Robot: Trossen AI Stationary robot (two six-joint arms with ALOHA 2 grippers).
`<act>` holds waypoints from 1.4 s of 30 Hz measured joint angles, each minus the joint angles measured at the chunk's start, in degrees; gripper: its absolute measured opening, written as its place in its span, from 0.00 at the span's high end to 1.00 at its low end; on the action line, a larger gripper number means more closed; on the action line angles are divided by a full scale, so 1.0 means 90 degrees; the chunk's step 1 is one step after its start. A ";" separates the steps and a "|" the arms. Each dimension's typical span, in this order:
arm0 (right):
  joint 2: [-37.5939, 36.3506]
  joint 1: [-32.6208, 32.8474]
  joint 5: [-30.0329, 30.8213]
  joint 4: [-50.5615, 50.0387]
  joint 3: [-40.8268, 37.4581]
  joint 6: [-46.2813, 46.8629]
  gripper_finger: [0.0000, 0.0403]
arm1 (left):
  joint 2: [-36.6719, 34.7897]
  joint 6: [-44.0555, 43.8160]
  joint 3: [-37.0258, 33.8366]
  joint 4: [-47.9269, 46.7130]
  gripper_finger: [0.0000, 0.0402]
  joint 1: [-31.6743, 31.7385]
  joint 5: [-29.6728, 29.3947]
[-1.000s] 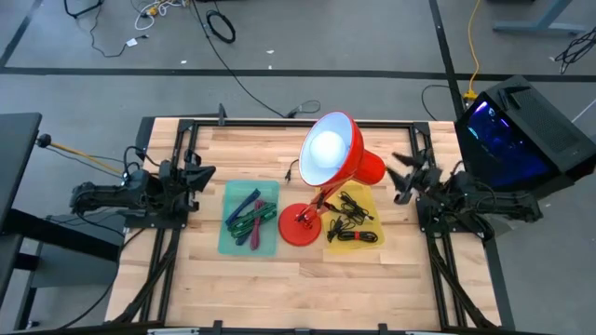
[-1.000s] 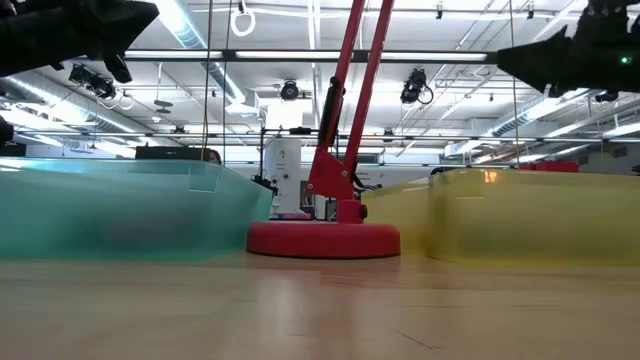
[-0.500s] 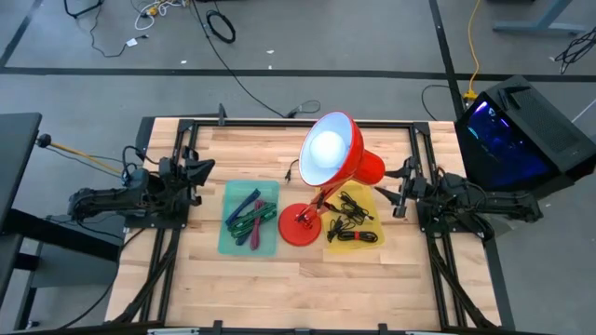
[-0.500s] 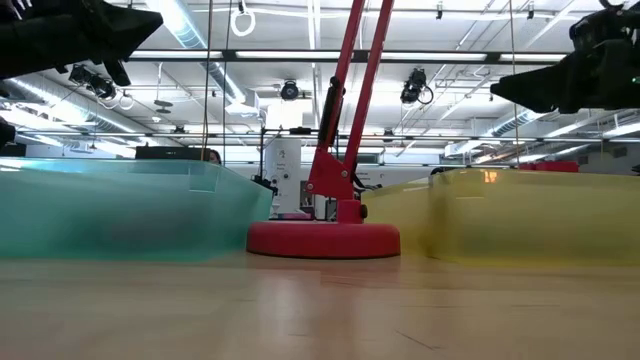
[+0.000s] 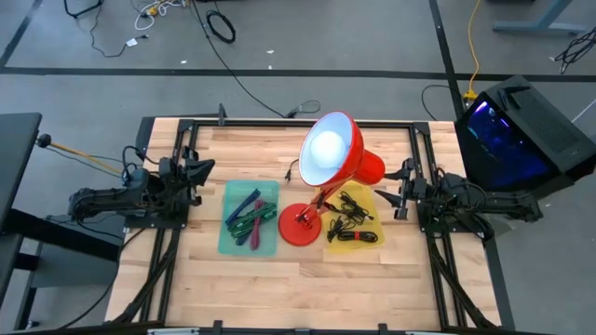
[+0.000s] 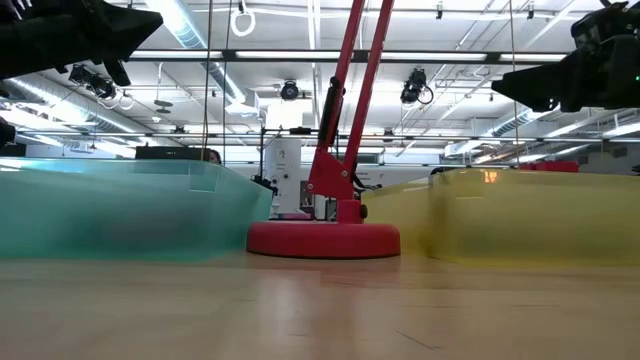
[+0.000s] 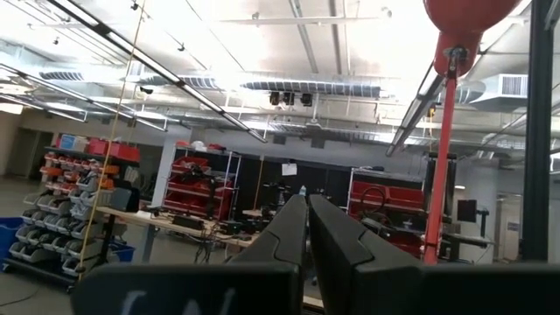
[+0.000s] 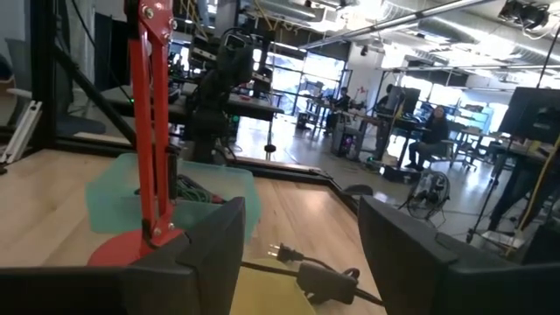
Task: Pick & Place USB Port
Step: Return to Home Position
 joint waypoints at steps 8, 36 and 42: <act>0.0000 0.0000 0.0001 0.0002 0.0000 0.0000 0.45 | 0.0007 0.0002 0.0000 -0.0003 0.95 -0.0019 -0.0002; 0.0000 -0.0002 0.0003 0.0005 0.0000 -0.0002 0.45 | 0.0048 0.1390 0.0000 -0.1836 0.95 -0.0493 0.3213; 0.0000 -0.0002 0.0003 0.0005 0.0000 -0.0002 0.45 | 0.0048 0.1162 0.0000 -0.1843 0.95 -0.0491 0.3130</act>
